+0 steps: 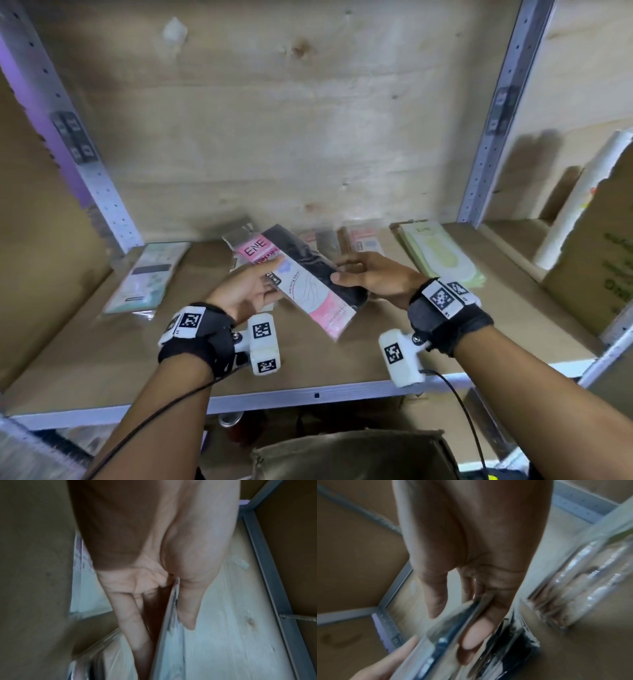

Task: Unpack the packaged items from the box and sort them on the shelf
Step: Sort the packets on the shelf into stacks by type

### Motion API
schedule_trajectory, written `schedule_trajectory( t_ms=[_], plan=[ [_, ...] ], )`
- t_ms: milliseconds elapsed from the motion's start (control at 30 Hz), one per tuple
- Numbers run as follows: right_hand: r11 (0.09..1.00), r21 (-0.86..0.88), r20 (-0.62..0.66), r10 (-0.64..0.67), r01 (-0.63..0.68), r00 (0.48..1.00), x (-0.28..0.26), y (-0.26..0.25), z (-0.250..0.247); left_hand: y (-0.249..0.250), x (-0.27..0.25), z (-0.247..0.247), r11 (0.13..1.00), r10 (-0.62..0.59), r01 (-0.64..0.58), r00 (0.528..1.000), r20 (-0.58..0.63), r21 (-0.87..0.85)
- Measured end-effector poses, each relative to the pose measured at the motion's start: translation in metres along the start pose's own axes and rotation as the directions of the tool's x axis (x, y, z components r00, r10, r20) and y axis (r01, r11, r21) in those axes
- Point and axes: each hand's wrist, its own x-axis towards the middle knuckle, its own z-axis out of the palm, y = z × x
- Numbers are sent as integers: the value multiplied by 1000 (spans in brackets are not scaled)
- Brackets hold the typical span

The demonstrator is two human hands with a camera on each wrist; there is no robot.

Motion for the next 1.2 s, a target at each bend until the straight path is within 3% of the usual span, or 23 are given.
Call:
schedule_trajectory(
  t_ms=[133,267,433,567,733,833,1000,1200],
  plan=[
    [995,99,-28,-20,23,999,-6,17,-12,-5,10,11,998,30,-28,999,-42,50],
    [995,94,-36,-39,43,999,-11,23,-24,7,16,4,993,117,-113,974,-195,34],
    [998,-32,13,-45,46,999,-16,25,-31,8,22,-5,936,200,-73,916,-347,345],
    [990,-128,34,-55,59,998,-19,22,-39,6,25,-5,868,354,-159,862,-361,471],
    [986,-145,71,-75,85,995,-21,22,-45,11,17,-9,824,315,-94,896,-314,559],
    [985,-146,76,-80,90,994,-21,19,-48,12,15,-13,829,274,-76,918,-285,554],
    [990,-98,57,-93,99,994,-20,17,-46,15,8,-11,921,195,-104,957,-213,377],
    [997,-1,59,-82,82,995,-17,14,-49,14,11,-18,956,233,-165,930,-285,245]
  ],
)
